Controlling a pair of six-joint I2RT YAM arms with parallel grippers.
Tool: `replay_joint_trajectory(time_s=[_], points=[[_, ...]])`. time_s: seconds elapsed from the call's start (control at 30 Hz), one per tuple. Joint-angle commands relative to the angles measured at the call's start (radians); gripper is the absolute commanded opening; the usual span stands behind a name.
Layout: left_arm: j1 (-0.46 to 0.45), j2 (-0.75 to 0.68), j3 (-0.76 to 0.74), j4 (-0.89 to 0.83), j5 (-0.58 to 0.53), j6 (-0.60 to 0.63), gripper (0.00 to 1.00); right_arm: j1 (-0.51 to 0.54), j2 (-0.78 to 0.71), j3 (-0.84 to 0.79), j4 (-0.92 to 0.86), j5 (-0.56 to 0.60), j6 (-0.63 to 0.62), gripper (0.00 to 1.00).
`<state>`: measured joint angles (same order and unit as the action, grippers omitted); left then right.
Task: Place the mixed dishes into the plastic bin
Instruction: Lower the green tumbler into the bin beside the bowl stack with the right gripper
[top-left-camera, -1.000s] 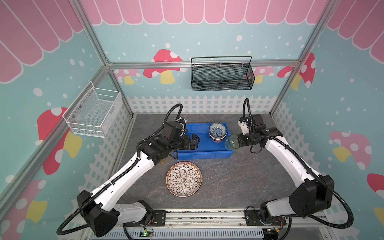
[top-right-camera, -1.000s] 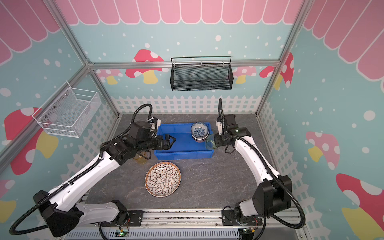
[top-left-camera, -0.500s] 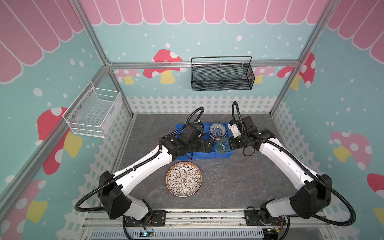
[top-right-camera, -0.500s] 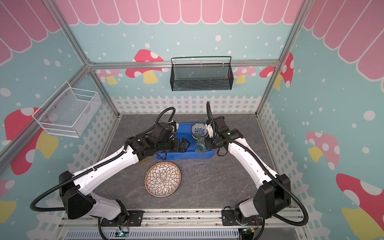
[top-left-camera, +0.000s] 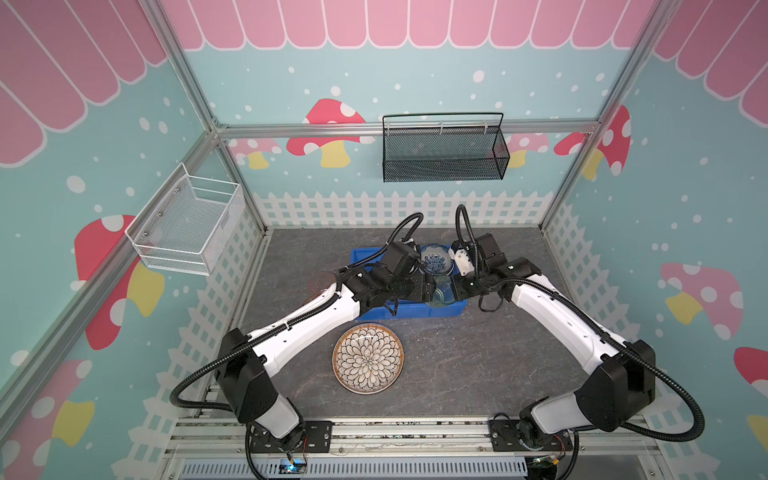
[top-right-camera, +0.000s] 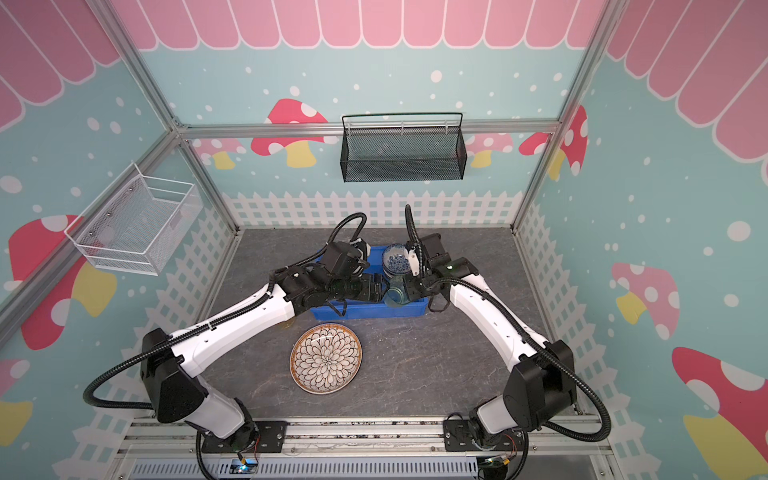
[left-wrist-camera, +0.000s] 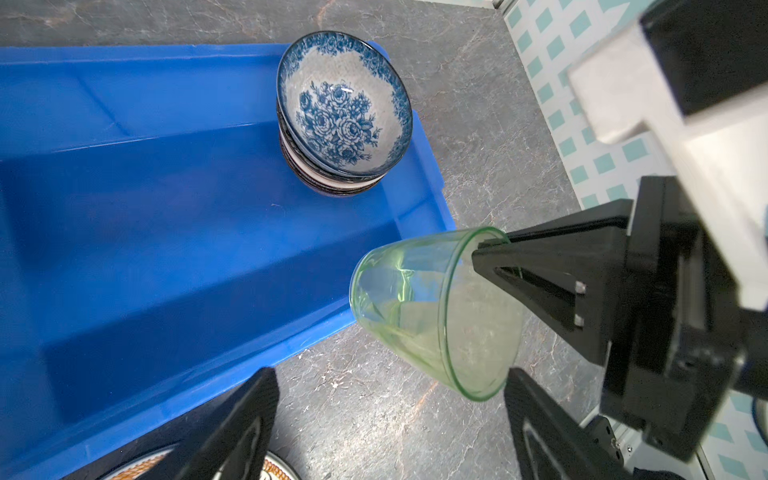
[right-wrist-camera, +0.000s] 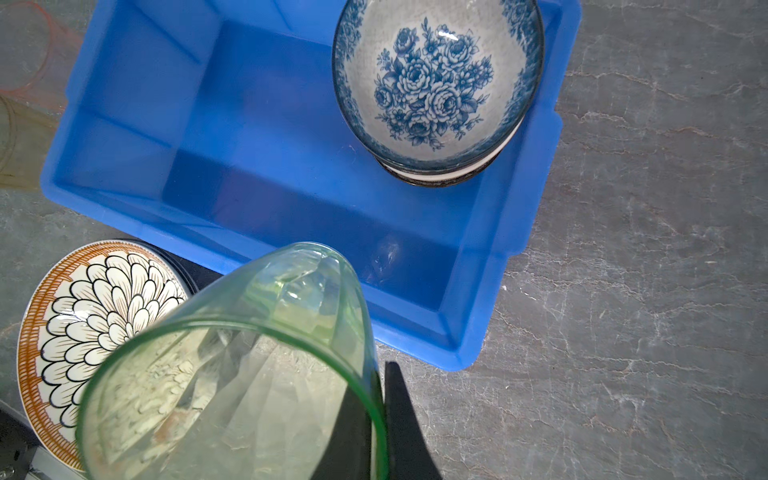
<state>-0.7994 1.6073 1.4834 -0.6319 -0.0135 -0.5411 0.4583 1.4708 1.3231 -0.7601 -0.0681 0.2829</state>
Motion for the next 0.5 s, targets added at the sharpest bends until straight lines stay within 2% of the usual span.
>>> replay_joint_trajectory(time_s=[0.0,0.47], points=[[-0.008,0.029,0.045,-0.02,-0.031,0.013,0.83,0.014,0.013,0.012,0.012,-0.002,0.004,0.0],[-0.007,0.03,0.082,-0.048,-0.082,0.048,0.81,0.024,0.081,0.091,0.008,0.027,-0.003,0.0]])
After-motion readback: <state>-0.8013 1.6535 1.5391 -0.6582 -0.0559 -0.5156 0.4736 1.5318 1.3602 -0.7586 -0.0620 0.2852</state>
